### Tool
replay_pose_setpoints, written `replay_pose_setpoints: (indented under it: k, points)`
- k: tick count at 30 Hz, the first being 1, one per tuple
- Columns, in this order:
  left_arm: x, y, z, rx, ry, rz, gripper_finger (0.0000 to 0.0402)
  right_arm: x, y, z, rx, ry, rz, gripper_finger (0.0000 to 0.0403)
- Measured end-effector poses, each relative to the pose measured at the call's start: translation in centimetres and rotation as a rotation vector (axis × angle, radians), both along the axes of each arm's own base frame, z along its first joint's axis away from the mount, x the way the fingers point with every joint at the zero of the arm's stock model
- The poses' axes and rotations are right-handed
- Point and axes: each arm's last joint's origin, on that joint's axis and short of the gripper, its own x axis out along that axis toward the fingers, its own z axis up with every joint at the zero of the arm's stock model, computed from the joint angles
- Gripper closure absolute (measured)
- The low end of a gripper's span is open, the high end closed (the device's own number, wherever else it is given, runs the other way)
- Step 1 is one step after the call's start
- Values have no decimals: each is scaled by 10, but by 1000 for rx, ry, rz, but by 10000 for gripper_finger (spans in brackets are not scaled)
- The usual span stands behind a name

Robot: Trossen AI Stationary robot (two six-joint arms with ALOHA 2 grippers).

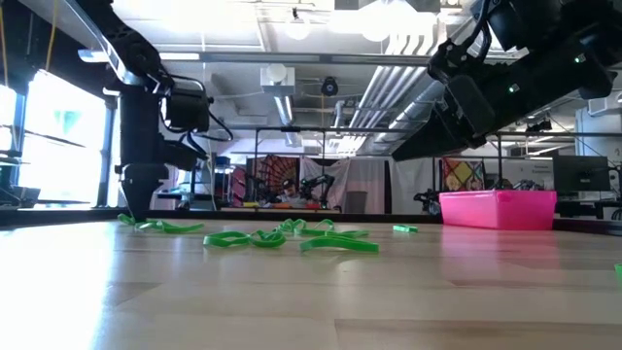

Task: Sort rubber bands into baskets
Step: Put the green rubber band into the blue bin

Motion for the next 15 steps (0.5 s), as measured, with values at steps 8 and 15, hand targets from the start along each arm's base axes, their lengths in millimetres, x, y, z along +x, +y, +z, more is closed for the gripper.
replay_pose_setpoints:
  k: [8,15]
  points:
    - [12,4,28,37,55,-96,396,0,-1,1,-82,18,10,396]
    - [26,-24,75,-21,13,-229,398,0,-1,1,-84,18,7,396]
